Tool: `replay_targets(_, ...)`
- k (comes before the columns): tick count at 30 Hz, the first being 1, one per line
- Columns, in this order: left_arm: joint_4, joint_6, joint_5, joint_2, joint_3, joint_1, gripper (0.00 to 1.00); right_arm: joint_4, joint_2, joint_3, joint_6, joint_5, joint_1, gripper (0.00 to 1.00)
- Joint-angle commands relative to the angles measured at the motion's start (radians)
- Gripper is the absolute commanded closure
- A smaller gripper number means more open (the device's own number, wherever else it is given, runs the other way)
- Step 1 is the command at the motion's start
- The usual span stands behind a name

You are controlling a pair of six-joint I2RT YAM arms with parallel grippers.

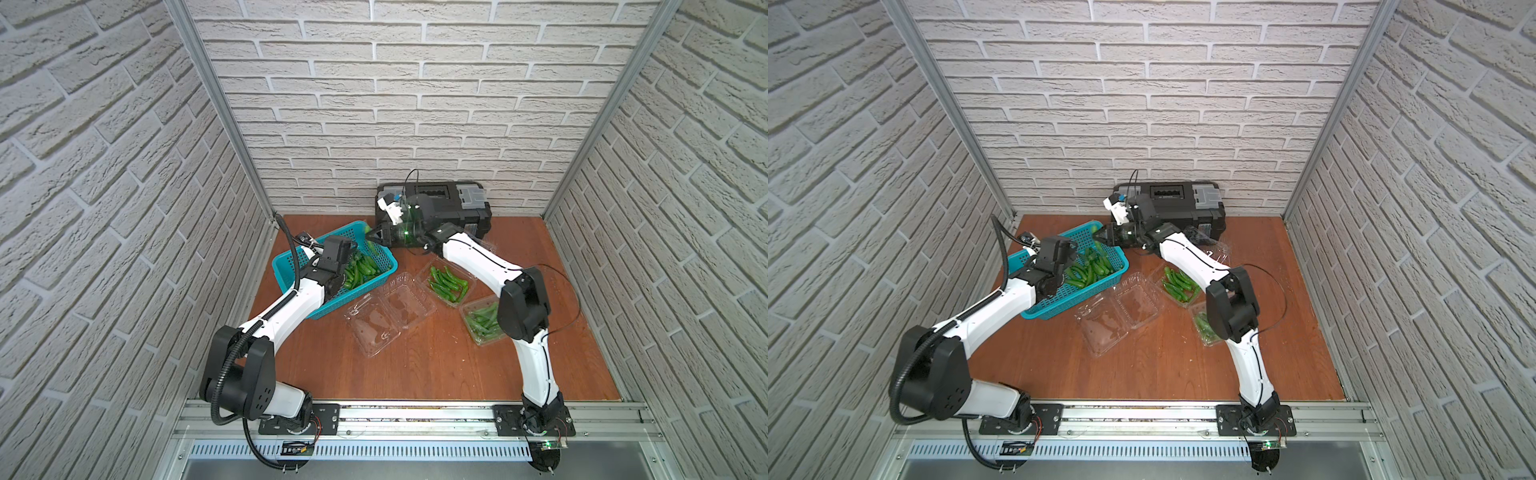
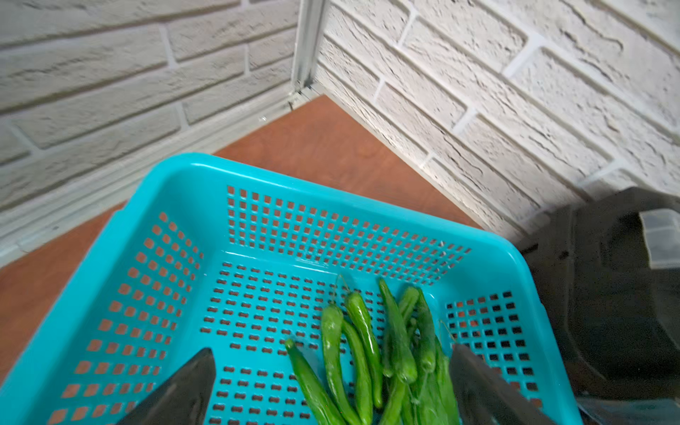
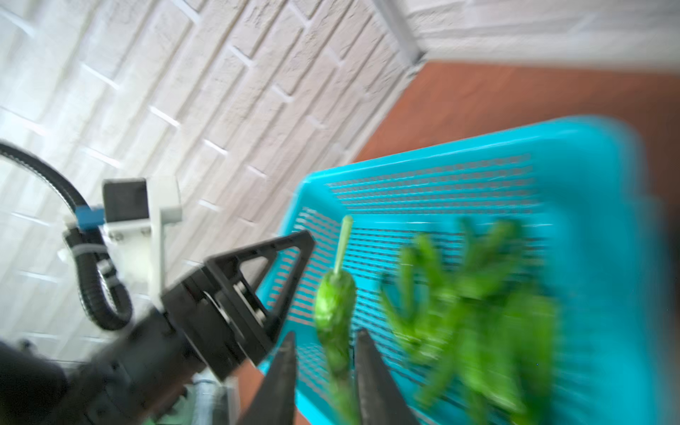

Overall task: Take small green peppers out of containers
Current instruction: Place the green pepper in the basket, then pick up the green pepper from the packing box.

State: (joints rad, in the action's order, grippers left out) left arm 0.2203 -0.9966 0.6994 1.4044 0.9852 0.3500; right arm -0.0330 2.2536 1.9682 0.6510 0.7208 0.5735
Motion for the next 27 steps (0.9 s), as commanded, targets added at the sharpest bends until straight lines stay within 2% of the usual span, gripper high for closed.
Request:
replay_targets(1,0.029,-0.003,0.098,-0.025,-0.017,0.013,0.02,0.287,-0.009,-0.013,0.245,0.12,-0.016,0.53)
replay_targets(4,0.021,0.021,0.097,-0.014,-0.012,0.023,0.02,0.209,-0.07,-0.087,0.176,0.071,-0.035,0.52)
replay_targets(7,0.01,0.056,0.073,0.013,0.006,0.027,0.02,0.011,-0.181,-0.171,-0.001,-0.076,-0.056,0.54)
replay_targets(11,-0.021,0.106,-0.01,0.059,0.036,0.028,0.02,-0.238,-0.363,-0.299,-0.213,-0.429,-0.074,0.55)
replay_targets(12,-0.025,0.116,-0.037,0.076,0.046,0.028,0.02,-0.299,-0.396,-0.324,-0.235,-0.541,-0.081,0.55)
replay_targets(15,-0.036,0.134,-0.12,0.13,0.076,0.032,0.02,-0.442,-0.454,-0.385,-0.266,-0.754,-0.107,0.56)
replay_targets(18,-0.041,0.161,-0.195,0.18,0.114,0.032,0.02,-0.517,-0.469,-0.45,-0.279,-0.798,-0.15,0.6)
replay_targets(22,-0.048,0.191,-0.283,0.228,0.159,0.035,0.02,-0.571,-0.453,-0.51,-0.283,-0.768,-0.193,0.64)
replay_targets(27,-0.145,0.33,-0.458,0.264,0.203,0.069,0.02,-0.646,-0.397,-0.519,-0.327,-0.758,-0.211,0.66)
